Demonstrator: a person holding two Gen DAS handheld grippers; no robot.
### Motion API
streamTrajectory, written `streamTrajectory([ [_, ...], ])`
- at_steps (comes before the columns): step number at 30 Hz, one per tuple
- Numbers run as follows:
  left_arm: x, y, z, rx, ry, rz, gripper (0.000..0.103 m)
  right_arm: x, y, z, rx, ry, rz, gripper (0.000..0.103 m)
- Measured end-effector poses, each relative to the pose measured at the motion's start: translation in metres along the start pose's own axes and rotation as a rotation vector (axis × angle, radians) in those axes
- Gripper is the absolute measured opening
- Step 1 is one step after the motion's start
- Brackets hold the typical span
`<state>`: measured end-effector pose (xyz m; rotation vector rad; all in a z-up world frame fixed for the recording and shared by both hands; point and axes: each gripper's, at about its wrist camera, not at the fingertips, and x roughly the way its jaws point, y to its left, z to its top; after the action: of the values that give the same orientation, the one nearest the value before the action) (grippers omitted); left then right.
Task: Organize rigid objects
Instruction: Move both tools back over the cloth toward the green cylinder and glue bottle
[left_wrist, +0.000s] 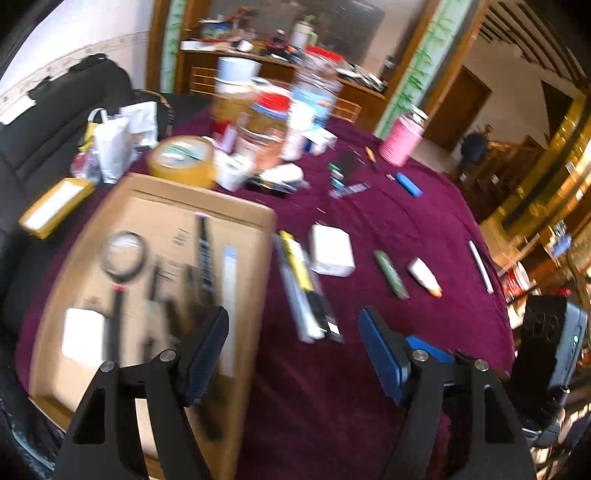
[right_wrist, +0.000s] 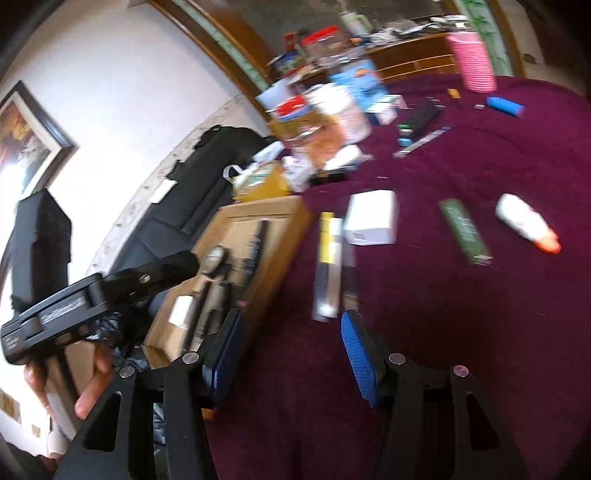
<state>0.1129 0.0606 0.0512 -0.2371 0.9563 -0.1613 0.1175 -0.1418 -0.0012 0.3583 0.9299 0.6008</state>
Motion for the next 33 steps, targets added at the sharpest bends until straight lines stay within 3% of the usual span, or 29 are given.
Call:
streamTrajectory([
  [6,0.02,-0.048,-0.02,0.064,0.058,-0.011,0.072,-0.03,-0.039,0.003,-0.038,-0.023,-0.127,0.059],
  [11,0.029,-0.07,-0.028,0.084,0.077,-0.019,0.072,-0.043,-0.065,0.011,-0.03,-0.035,-0.154,0.06],
  [17,0.034,-0.084,-0.033,0.087,0.087,-0.031,0.072,-0.049,-0.07,0.025,-0.04,-0.056,-0.18,0.06],
  [26,0.041,-0.09,-0.034,0.085,0.1,-0.029,0.072,-0.025,-0.078,0.075,-0.086,-0.04,-0.165,0.063],
  [33,0.05,-0.085,-0.029,0.057,0.105,-0.018,0.072,0.0,-0.105,0.07,-0.066,-0.053,-0.217,0.063],
])
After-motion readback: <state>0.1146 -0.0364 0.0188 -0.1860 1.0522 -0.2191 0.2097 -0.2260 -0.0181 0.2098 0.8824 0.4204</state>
